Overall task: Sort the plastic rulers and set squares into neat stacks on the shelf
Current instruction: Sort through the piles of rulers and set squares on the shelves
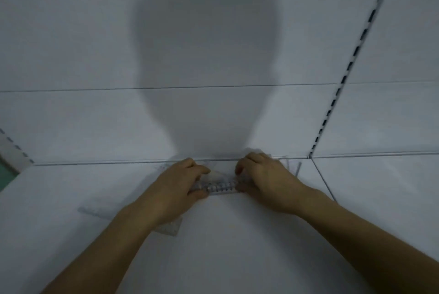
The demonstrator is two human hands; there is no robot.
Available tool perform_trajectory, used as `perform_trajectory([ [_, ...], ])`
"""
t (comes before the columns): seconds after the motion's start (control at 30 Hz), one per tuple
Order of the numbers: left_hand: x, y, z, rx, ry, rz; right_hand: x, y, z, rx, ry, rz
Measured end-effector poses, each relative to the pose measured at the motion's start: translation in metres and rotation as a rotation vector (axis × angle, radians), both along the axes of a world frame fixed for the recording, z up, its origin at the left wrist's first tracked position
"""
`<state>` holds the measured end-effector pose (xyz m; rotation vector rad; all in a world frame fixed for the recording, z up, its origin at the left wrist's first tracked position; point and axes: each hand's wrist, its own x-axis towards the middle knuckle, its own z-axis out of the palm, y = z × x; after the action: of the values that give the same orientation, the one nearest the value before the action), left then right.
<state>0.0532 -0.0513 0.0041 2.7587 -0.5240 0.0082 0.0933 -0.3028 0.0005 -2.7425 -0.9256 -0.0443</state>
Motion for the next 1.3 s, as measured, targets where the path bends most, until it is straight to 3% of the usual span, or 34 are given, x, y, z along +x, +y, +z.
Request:
perform_trajectory([
  [0.2, 0.006, 0.011, -0.013, -0.129, -0.037, -0.065, -0.019, 0.003, 0.001, 0.103, -0.068, -0.071],
  [0.33, 0.005, 0.011, -0.020, -0.200, -0.180, 0.001, -0.023, 0.002, -0.001, 0.138, -0.128, -0.106],
  [0.63, -0.005, 0.005, -0.006, -0.304, -0.412, 0.105, -0.045, 0.004, 0.007, 0.655, -0.182, -0.392],
  [0.8, -0.021, -0.012, 0.004, -0.291, -0.362, 0.115, -0.070, -0.025, 0.013, 0.927, -0.188, -0.610],
  [0.97, -0.027, -0.057, 0.026, -0.430, -0.284, 0.068, -0.095, -0.085, 0.015, 1.080, -0.141, -0.751],
  [1.3, -0.048, -0.269, 0.026, -0.612, -0.099, 0.008, -0.178, -0.292, 0.018, 1.164, -0.175, -0.912],
])
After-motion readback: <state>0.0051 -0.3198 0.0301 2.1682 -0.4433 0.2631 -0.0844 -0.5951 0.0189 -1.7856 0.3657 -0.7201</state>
